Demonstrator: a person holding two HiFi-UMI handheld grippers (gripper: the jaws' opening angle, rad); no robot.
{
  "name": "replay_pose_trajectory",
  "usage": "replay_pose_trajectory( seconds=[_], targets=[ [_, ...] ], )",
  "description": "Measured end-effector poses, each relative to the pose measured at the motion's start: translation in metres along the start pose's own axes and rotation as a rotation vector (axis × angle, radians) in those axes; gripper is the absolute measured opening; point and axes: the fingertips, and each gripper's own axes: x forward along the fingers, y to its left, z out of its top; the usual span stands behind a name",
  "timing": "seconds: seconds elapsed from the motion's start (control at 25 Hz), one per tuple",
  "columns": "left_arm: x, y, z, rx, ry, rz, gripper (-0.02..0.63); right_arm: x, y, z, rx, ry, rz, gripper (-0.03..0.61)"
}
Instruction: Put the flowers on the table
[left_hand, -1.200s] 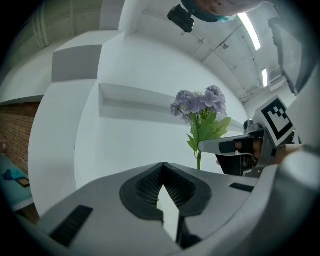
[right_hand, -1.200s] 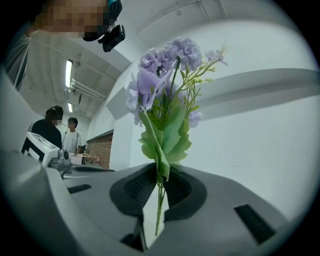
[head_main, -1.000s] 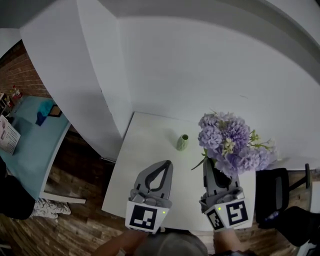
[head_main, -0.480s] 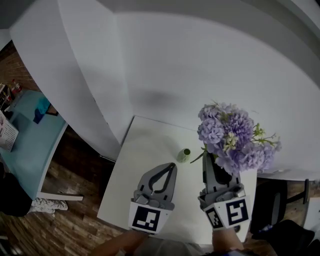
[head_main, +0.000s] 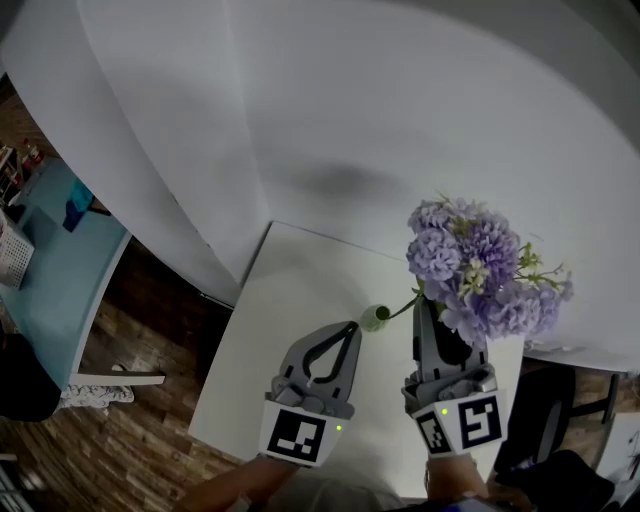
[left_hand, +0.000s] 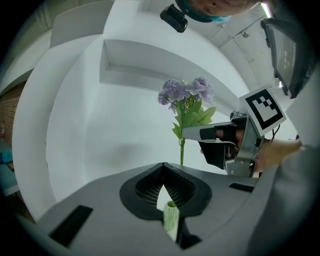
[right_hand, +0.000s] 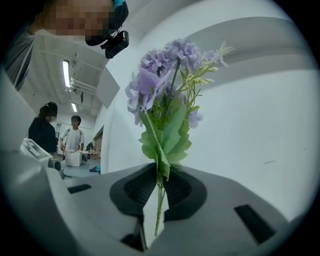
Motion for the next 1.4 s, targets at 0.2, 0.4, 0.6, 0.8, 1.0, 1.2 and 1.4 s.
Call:
replay_pose_trajectory(
  seconds=[0.2,0.4,0.6,0.8,1.0,1.2,1.4],
  targets=[
    [-0.004,-0.003,0.001,-0.012,0.026,-0.011,0.008,-0.003,0.001,-0.002,0.011,0.031,-0.007,0.042],
    [-0.007,-0.005,0.002,-0.048,0.053,-0.018,0.008,-0.007,0.003,-0.003,0.022,0.06,-0.011,0.043],
    [-0.002,-0.006,0.01,-0.065,0.075,-0.017,0.008,-0.009,0.005,0.0,0.017,0.079,0.007,0.043],
    [0.002,-0.008,0.02,-0.083,0.088,-0.022,0.008,-0.014,0.005,-0.002,0.02,0.116,0.008,0.043],
    [0.015,-0.013,0.021,-0.084,0.11,-0.03,0.008,-0.015,-0.002,-0.008,0.01,0.135,0.023,0.046],
    [0.025,-0.014,0.03,-0.088,0.121,-0.033,0.008,-0.014,-0.006,-0.013,-0.008,0.182,0.034,0.049],
    [0.034,-0.014,0.041,-0.099,0.131,-0.026,0.008,-0.016,-0.012,-0.02,-0.031,0.256,0.031,0.054]
  ],
)
